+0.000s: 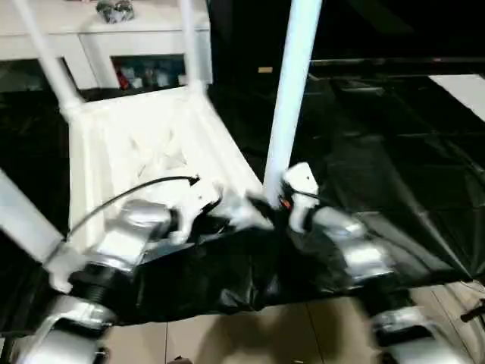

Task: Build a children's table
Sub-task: Rotate leg to tighten

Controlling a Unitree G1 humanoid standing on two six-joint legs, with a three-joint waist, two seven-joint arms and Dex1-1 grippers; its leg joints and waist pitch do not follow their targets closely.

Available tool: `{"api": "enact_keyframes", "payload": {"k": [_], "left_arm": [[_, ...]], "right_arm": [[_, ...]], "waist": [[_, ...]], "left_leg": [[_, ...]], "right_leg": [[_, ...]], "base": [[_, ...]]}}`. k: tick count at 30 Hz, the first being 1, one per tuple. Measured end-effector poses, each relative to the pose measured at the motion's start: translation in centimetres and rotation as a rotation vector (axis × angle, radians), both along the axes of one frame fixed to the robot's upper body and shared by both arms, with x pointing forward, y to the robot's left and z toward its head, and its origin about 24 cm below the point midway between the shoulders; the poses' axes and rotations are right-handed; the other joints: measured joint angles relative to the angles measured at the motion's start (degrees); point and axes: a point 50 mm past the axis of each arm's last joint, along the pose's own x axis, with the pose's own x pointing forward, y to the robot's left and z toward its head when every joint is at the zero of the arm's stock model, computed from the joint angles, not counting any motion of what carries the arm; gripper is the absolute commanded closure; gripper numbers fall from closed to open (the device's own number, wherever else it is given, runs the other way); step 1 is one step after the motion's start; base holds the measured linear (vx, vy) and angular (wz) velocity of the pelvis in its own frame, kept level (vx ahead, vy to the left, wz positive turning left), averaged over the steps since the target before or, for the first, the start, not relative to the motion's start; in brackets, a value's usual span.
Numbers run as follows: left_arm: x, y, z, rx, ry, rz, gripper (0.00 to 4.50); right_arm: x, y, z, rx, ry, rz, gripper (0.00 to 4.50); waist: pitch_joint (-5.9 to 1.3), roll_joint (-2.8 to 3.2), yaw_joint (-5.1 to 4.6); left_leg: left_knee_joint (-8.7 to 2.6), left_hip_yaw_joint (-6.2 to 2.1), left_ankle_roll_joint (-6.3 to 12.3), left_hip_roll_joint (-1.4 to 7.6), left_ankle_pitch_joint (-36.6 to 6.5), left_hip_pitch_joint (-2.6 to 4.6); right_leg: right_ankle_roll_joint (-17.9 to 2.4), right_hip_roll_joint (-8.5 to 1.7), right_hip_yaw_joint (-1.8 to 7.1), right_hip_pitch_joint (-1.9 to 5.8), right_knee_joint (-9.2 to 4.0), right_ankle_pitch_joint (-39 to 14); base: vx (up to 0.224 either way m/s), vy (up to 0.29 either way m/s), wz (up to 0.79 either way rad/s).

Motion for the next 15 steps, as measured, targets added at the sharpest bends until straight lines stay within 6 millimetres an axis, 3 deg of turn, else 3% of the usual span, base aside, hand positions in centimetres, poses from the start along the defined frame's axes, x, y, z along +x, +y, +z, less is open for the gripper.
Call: {"api": "enact_keyframes", "payload": {"k": [3, 8, 15], "left_arm": [[-0.3, 0.7, 0.1, 0.0, 0.032, -0.057, 4.5], [-0.7, 1.5, 0.0, 0.005, 0.083, -0.137, 4.5], [-0.4, 1.8, -0.1, 0.011, 0.095, -0.163, 4.5]], "right_arm": [[-0.6, -0.4, 0.2, -0.039, 0.013, 0.138, 1.32], [-1.2, -0.6, 0.3, -0.084, 0.046, 0.292, 1.85], [-1.3, -0.3, 0.3, -0.083, 0.055, 0.32, 2.25]], "waist": [[0.0, -0.15, 0.91], [-0.12, -0.52, 1.54], [-0.25, -0.89, 1.78]], "left_leg": [[0.04, 0.04, 0.06, 0.0, 0.0, -0.03], [0.09, 0.09, 0.05, 0.01, 0.0, 0.04], [0.1, 0.1, 0.04, 0.01, 0.0, 0.13]], "right_leg": [[0.0, -0.02, 0.01, -0.01, -0.01, 0.0], [0.0, -0.06, 0.03, 0.07, 0.01, 0.0], [0.0, -0.07, 0.06, 0.17, 0.09, 0.0]], "base": [[0.0, 0.0, 0.0], [0.0, 0.0, 0.0], [0.0, 0.0, 0.0]]}}
